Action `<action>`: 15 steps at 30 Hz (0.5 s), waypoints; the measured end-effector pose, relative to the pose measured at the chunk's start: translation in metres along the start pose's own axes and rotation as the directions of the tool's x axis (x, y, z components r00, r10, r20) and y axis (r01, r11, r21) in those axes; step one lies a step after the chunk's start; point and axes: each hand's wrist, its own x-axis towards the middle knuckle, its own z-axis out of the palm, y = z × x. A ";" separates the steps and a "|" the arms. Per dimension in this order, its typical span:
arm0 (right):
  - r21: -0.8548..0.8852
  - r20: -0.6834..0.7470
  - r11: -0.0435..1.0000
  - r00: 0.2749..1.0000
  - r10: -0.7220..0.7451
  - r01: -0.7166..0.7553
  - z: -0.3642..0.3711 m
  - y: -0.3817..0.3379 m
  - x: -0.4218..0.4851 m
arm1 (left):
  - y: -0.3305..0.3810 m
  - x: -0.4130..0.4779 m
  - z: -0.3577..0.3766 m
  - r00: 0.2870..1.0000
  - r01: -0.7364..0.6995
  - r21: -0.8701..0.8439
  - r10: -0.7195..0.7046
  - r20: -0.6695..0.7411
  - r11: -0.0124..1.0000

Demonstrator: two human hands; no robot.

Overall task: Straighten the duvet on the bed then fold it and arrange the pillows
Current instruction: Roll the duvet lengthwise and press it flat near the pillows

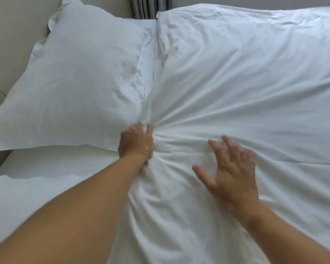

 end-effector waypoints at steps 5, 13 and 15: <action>-0.096 0.372 0.995 0.927 0.041 -0.006 0.046 0.010 0.021 | 0.017 0.021 0.033 0.980 0.080 0.043 -0.087 0.181 0.996; -0.108 0.173 0.994 0.985 -0.010 0.029 0.093 0.027 0.013 | 0.104 0.113 0.031 0.992 -0.010 -0.155 0.029 0.121 0.988; -0.107 0.141 0.994 0.990 -0.020 0.035 0.102 0.030 0.015 | 0.110 0.125 0.044 0.974 0.003 -0.077 0.014 0.227 0.997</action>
